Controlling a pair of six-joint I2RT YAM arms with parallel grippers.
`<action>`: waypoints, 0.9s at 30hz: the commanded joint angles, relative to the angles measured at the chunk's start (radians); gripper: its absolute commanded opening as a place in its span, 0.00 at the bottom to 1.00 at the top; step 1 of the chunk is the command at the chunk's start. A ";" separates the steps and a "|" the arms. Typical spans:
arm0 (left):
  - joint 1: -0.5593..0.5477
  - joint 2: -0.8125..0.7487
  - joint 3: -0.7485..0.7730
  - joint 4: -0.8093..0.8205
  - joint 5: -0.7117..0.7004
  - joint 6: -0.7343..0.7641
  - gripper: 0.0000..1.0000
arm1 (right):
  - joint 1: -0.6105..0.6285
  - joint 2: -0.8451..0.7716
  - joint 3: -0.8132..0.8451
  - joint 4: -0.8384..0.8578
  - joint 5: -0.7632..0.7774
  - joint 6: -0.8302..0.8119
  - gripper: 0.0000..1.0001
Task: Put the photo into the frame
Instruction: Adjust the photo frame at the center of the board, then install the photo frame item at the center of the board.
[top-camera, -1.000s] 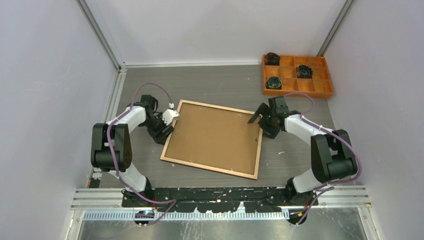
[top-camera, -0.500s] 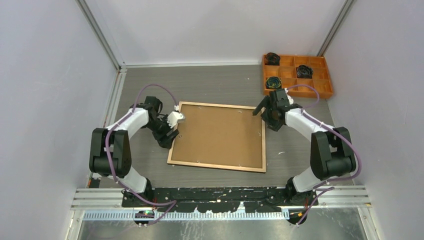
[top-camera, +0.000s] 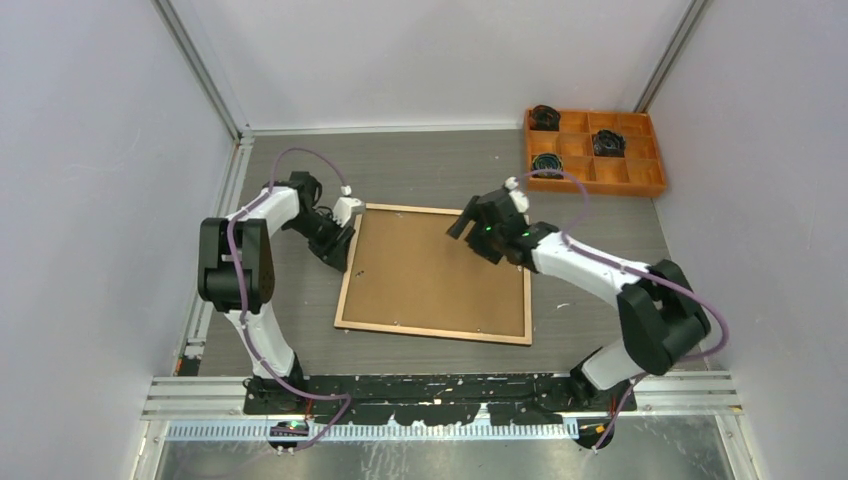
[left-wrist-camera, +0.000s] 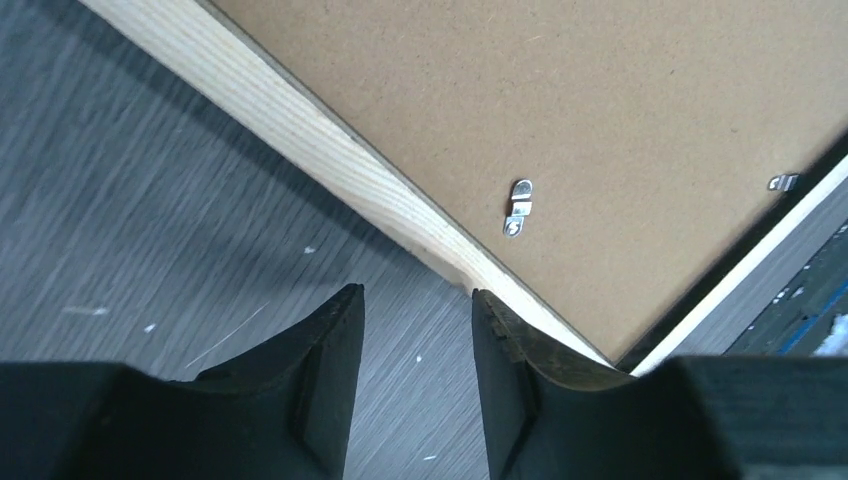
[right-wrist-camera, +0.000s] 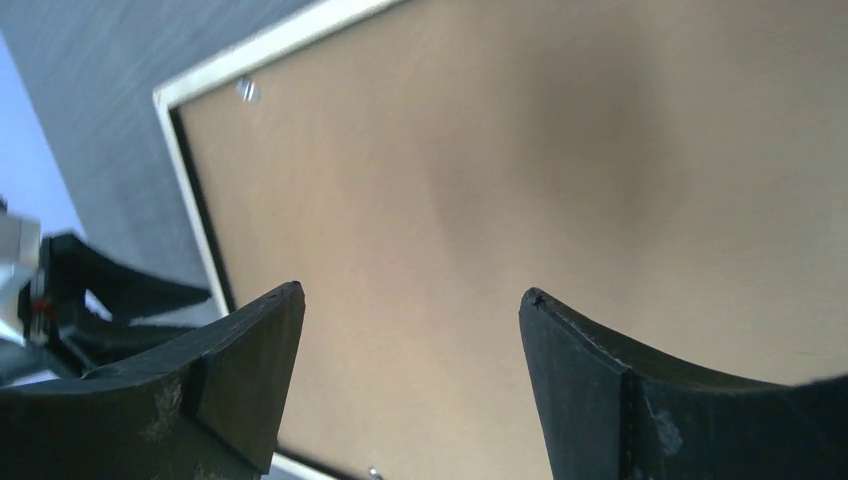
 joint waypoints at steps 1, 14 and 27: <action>0.000 0.031 0.041 -0.034 0.086 -0.046 0.43 | 0.128 0.125 0.048 0.186 -0.015 0.134 0.83; 0.002 0.112 0.070 -0.064 0.088 -0.025 0.20 | 0.350 0.571 0.321 0.454 -0.094 0.281 0.69; 0.003 0.118 0.051 -0.052 0.061 -0.012 0.16 | 0.410 0.639 0.387 0.445 -0.155 0.302 0.67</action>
